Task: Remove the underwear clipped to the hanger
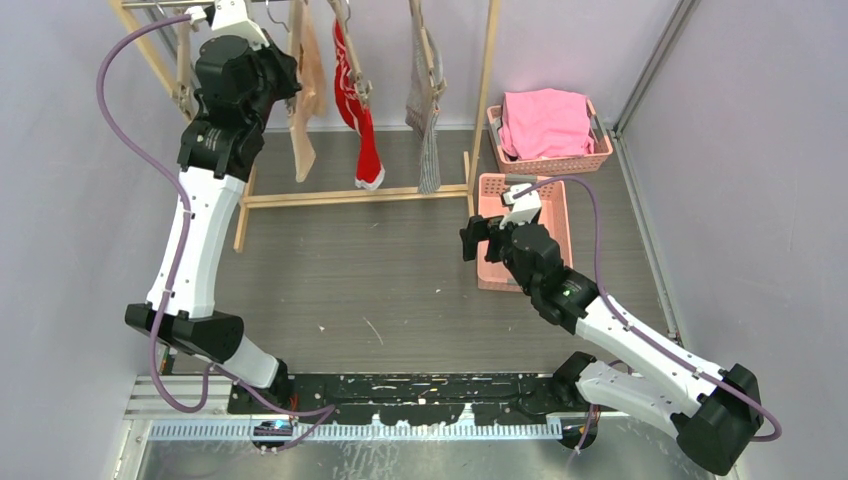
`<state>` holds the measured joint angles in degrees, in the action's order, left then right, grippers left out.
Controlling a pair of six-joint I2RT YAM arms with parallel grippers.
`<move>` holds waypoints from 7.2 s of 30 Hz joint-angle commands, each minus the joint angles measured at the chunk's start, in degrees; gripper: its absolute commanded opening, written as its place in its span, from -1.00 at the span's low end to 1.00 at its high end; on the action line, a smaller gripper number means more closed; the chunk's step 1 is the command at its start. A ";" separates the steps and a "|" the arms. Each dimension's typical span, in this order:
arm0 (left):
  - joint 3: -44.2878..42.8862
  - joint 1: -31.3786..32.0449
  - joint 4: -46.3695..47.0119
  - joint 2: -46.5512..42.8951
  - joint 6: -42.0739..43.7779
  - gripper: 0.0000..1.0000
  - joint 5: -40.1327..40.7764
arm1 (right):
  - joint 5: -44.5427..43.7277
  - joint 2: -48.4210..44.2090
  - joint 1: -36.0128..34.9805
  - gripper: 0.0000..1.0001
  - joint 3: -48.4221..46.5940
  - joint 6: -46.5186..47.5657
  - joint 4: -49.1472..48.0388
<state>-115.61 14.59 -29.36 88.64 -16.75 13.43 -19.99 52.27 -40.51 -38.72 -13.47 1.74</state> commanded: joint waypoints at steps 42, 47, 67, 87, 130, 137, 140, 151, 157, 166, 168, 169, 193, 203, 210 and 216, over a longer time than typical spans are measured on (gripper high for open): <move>11.60 -0.21 17.78 -12.87 9.59 -0.99 -2.11 | -0.11 7.07 -0.54 1.00 3.06 -0.54 -9.35; 13.43 -0.18 18.12 -15.15 10.32 -0.99 -2.06 | 0.59 7.34 -0.56 1.00 3.30 -0.85 -9.86; 35.35 -0.17 6.62 -35.12 8.25 -0.99 -3.63 | 0.78 9.17 -0.53 1.00 1.43 -0.54 -10.29; 61.00 -0.13 -8.00 -53.44 3.80 -0.99 -28.33 | 6.91 7.66 -0.54 1.00 -2.83 2.87 -10.38; 67.17 -0.09 11.75 -54.53 -1.27 -1.00 -63.92 | 77.20 13.52 13.97 -0.33 -16.47 0.68 -21.46; 67.40 -0.12 15.20 -53.96 -2.32 -1.00 -62.94 | 76.63 13.24 14.56 -0.97 -15.67 0.79 -22.18; 67.46 -0.15 16.20 -53.14 -2.42 -1.00 -63.17 | 75.31 12.79 14.90 -0.95 -15.69 0.69 -22.45; 67.00 -0.12 19.99 -53.55 -3.85 -0.99 -67.46 | 86.27 13.26 15.21 0.57 -18.53 -1.63 -24.59; 65.46 -0.12 18.03 -54.24 -2.38 -1.00 -67.42 | 88.89 11.45 16.14 -0.10 -17.51 -1.19 -24.57; 61.60 -0.17 14.04 -54.42 0.64 -1.00 -66.74 | 88.50 9.87 17.06 -0.98 -17.18 -0.95 -24.58; 60.64 -0.09 13.24 -54.24 1.38 -0.99 -65.86 | 87.60 9.63 17.26 -0.33 -17.26 -1.06 -24.46; 60.33 -0.11 13.45 -54.08 1.33 -0.99 -65.70 | 86.49 9.49 17.30 0.25 -17.20 -1.10 -24.17; 70.92 0.68 50.97 -51.25 -23.77 -1.00 -59.04 | 58.93 23.92 13.16 0.91 1.94 -40.58 -95.75; 72.34 1.64 51.40 -51.68 -24.46 -0.99 -58.46 | 55.56 26.74 5.54 0.91 -5.47 -29.13 -87.01; 73.37 1.71 51.09 -52.16 -24.45 -0.99 -58.04 | 54.24 27.83 3.99 0.88 -9.83 -25.11 -82.67; 74.70 2.23 53.82 -52.05 -25.65 -0.99 -57.25 | 52.47 29.18 3.13 0.80 -11.97 -23.82 -81.99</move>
<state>-41.32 16.25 17.41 37.36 -41.19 -45.23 34.74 80.93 -36.69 -47.48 -39.81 -79.18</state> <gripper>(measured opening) 0.077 0.919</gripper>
